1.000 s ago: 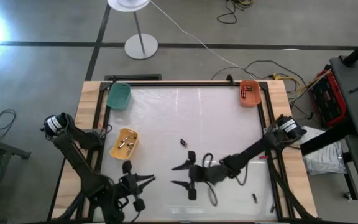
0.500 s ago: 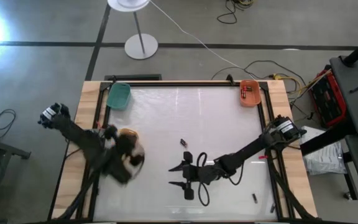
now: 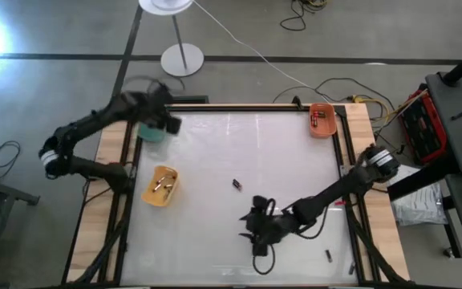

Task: Sort batteries
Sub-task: Put the black battery into the green bin

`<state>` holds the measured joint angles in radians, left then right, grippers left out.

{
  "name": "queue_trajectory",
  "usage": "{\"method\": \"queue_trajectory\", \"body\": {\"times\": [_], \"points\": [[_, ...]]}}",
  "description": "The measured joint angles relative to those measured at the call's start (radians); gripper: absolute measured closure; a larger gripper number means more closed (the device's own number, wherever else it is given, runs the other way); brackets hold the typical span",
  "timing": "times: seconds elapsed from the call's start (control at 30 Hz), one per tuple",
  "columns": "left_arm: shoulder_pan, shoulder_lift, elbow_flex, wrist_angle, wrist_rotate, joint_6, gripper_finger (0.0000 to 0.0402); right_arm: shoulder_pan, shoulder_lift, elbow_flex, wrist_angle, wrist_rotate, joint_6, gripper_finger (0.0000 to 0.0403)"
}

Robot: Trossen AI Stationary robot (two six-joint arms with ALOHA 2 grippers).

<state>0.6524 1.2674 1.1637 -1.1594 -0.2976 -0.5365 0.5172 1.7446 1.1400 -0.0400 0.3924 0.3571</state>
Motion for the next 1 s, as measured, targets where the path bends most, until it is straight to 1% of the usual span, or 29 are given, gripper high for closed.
{"method": "queue_trajectory", "body": {"times": [0.1, 0.13, 0.2, 0.27, 0.37, 0.43, 0.5, 0.63, 0.77, 1.0], "points": [[0.204, 0.042, 0.000, 0.086, 0.093, 0.118, 0.0398, 0.023, -0.063, -0.021, -0.195, 0.013, 0.093, 0.0184], [0.248, 0.063, 0.000, 0.098, 0.123, 0.138, 0.0398, 0.029, -0.085, -0.034, -0.250, 0.033, 0.122, 0.0184], [0.308, 0.112, 0.000, 0.119, 0.152, 0.168, 0.0398, 0.038, -0.131, -0.061, -0.318, 0.088, 0.161, 0.0184], [0.328, 0.165, -0.001, 0.123, 0.158, 0.200, 0.0398, 0.038, -0.181, -0.091, -0.388, 0.148, 0.185, 0.0184], [0.336, 0.256, -0.001, 0.136, 0.159, 0.257, 0.0398, 0.021, -0.258, -0.135, -0.415, 0.218, 0.203, 0.0184], [0.350, 0.320, -0.001, 0.141, 0.159, 0.282, 0.0398, 0.003, -0.312, -0.157, -0.415, 0.236, 0.202, 0.0184], [0.368, 0.383, 0.004, 0.153, 0.138, 0.289, 0.0398, -0.015, -0.360, -0.177, -0.414, 0.240, 0.202, 0.0184], [0.412, 0.488, 0.039, 0.159, 0.117, 0.301, 0.0398, -0.031, -0.430, -0.212, -0.415, 0.240, 0.234, 0.0184], [0.434, 0.564, 0.077, 0.166, 0.098, 0.318, 0.0398, -0.031, -0.456, -0.230, -0.417, 0.239, 0.262, 0.0184], [0.458, 0.666, 0.132, 0.139, 0.085, 0.329, 0.0398, -0.032, -0.435, -0.233, -0.416, 0.237, 0.287, 0.0184]]}}
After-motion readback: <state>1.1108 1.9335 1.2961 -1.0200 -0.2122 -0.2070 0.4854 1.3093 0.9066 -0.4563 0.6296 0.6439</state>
